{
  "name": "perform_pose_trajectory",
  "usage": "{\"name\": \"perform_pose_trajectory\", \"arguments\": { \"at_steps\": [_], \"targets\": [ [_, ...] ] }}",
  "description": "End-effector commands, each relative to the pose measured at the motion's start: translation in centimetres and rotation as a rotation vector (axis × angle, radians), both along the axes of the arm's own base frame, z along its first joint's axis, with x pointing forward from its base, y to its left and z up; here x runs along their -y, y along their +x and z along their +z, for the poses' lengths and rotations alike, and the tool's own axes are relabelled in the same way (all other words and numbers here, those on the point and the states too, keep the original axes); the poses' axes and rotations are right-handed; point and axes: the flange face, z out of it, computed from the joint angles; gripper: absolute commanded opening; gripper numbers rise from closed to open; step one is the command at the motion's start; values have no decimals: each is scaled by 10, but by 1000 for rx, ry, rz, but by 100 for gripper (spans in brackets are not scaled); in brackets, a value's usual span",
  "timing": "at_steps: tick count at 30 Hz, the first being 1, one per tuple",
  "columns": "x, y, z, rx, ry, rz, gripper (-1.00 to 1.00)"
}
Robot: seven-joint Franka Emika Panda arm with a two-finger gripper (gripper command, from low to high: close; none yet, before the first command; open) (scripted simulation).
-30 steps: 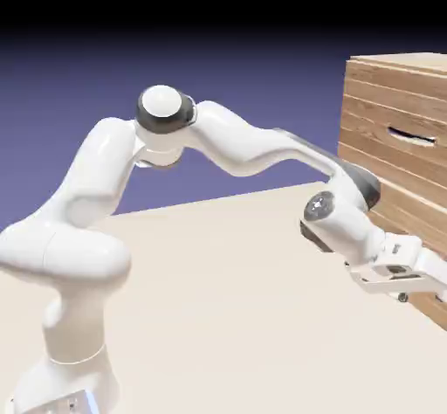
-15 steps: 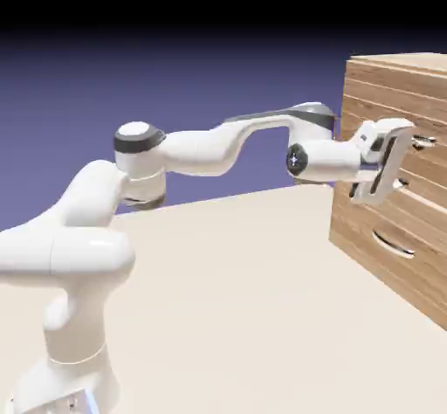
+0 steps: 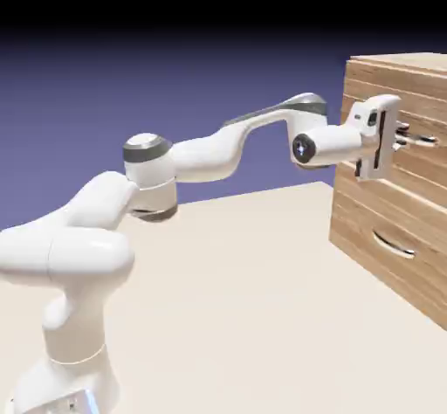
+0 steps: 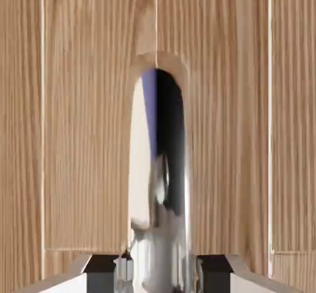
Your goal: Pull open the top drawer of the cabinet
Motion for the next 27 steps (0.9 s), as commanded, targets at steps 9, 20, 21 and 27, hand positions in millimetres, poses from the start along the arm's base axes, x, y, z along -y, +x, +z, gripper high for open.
{"name": "perform_pose_trajectory", "arguments": {
  "at_steps": [9,20,21,27],
  "targets": [
    [0,-76,0,0,0,0,-100],
    [0,-190,0,0,0,0,-100],
    [0,-202,0,0,0,0,-100],
    [-1,-245,0,1,-1,0,100]
  ]
}}
